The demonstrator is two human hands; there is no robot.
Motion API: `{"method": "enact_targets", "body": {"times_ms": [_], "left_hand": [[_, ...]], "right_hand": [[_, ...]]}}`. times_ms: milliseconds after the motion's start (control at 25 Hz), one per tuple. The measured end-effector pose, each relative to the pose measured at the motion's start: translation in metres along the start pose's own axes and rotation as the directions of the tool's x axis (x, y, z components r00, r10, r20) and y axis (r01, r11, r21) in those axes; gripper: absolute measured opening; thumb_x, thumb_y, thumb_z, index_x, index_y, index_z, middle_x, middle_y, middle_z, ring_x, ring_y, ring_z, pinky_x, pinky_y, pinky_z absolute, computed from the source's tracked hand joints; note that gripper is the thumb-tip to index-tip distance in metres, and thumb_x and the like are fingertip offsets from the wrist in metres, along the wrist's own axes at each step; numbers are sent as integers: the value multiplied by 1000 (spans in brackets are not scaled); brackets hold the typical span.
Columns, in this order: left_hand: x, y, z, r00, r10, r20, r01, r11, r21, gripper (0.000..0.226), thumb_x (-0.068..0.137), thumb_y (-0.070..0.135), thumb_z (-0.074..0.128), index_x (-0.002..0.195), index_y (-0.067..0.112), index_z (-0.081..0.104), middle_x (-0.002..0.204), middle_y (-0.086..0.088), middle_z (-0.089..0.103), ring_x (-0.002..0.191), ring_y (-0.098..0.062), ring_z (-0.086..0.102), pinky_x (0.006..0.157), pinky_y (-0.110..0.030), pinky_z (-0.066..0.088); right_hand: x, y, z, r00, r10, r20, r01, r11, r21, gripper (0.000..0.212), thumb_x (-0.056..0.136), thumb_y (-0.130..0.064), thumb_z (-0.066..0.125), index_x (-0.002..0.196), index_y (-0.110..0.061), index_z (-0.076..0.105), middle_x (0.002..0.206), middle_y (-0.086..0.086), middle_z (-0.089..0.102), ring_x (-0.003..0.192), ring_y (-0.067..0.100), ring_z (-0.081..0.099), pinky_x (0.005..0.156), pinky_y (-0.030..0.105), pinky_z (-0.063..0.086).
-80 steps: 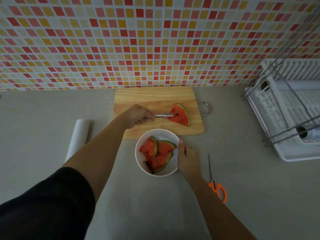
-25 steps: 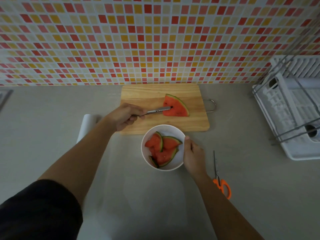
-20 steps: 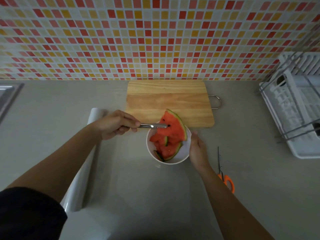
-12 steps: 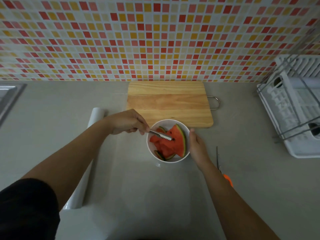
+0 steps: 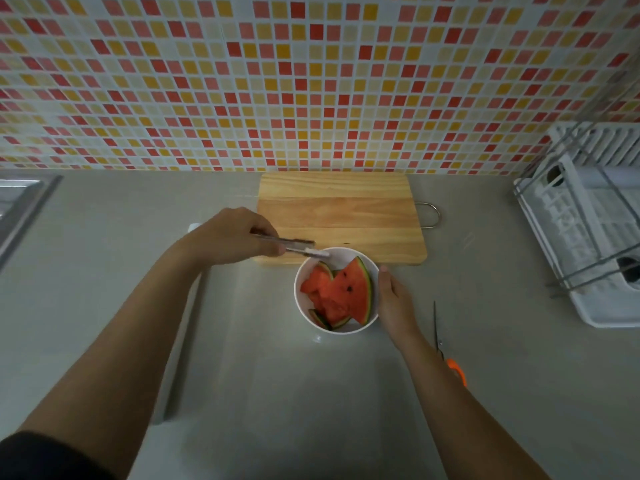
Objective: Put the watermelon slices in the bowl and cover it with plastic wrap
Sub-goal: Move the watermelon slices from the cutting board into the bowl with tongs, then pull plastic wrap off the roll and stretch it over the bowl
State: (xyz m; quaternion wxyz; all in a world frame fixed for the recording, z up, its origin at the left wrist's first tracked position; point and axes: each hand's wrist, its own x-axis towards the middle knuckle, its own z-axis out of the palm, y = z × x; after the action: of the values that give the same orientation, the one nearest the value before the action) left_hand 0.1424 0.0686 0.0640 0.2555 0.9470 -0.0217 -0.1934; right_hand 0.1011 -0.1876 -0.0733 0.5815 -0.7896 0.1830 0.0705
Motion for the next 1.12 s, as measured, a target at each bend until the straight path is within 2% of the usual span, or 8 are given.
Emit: {"method": "enact_targets", "body": {"times_ms": [80, 160, 320, 520, 720, 880, 1000, 1120], "left_hand": [[8, -9, 19, 958, -140, -249, 107, 984, -143, 15, 84, 37, 63, 85, 24, 70, 71, 9, 61, 66, -6, 54, 54, -14, 36], [25, -11, 45, 892, -243, -381, 163, 959, -231, 22, 87, 29, 58, 85, 11, 69, 70, -2, 61, 67, -21, 58, 53, -22, 38], [66, -10, 82, 806, -326, -494, 194, 934, -300, 33, 89, 22, 54, 105, -6, 63, 103, -24, 59, 90, -39, 57, 74, -36, 42], [103, -4, 99, 742, -365, -562, 289, 931, -224, 41, 96, 31, 46, 119, -2, 53, 118, -21, 50, 106, -36, 48, 91, -42, 40], [116, -2, 101, 756, -388, -527, 369, 918, -146, 43, 95, 33, 45, 123, 0, 48, 123, -19, 48, 109, -34, 42, 93, -38, 33], [91, 14, 86, 735, -449, -509, 276, 883, -381, 58, 93, 49, 43, 127, 2, 47, 123, -20, 47, 113, -35, 43, 94, -41, 34], [38, 14, 93, 883, -354, -309, 169, 853, -493, 58, 98, 51, 26, 98, 6, 64, 107, -21, 64, 93, -27, 56, 77, -32, 35], [-16, 17, 113, 952, -281, -123, 187, 851, -491, 61, 98, 54, 22, 109, 14, 66, 117, -15, 64, 105, -28, 57, 82, -29, 34]], "right_hand": [[-3, 0, 1, 1000, -11, -18, 11, 1000, -4, 48, 96, -48, 33, 67, -24, 62, 72, -9, 64, 71, 2, 58, 64, 23, 42], [-2, 0, 0, 999, -43, -15, 42, 998, -45, 46, 96, -48, 34, 74, -22, 65, 76, -8, 66, 74, 3, 59, 65, 24, 43], [4, 2, -1, 996, -95, -1, 94, 990, -102, 37, 98, -38, 37, 78, -21, 64, 76, -3, 65, 76, 13, 59, 68, 27, 41], [6, 6, 0, 993, -106, -41, 102, 989, -105, 41, 98, -33, 40, 60, -23, 54, 61, -7, 57, 63, 6, 53, 61, 27, 41], [7, 8, 0, 993, -110, -32, 107, 991, -79, 42, 97, -33, 41, 60, -21, 54, 60, -6, 57, 60, 2, 52, 61, 28, 41], [8, 3, -2, 992, -126, -19, 123, 986, -115, 40, 97, -34, 40, 62, -25, 54, 62, -8, 58, 63, 1, 53, 60, 25, 41], [4, -2, -3, 992, -117, -40, 110, 984, -138, 47, 97, -35, 40, 53, -23, 47, 53, -7, 51, 54, 2, 48, 55, 27, 39], [-7, -6, -4, 993, -105, -59, 96, 986, -137, 48, 97, -37, 39, 53, -18, 45, 54, -5, 51, 55, 5, 48, 56, 26, 39]]}}
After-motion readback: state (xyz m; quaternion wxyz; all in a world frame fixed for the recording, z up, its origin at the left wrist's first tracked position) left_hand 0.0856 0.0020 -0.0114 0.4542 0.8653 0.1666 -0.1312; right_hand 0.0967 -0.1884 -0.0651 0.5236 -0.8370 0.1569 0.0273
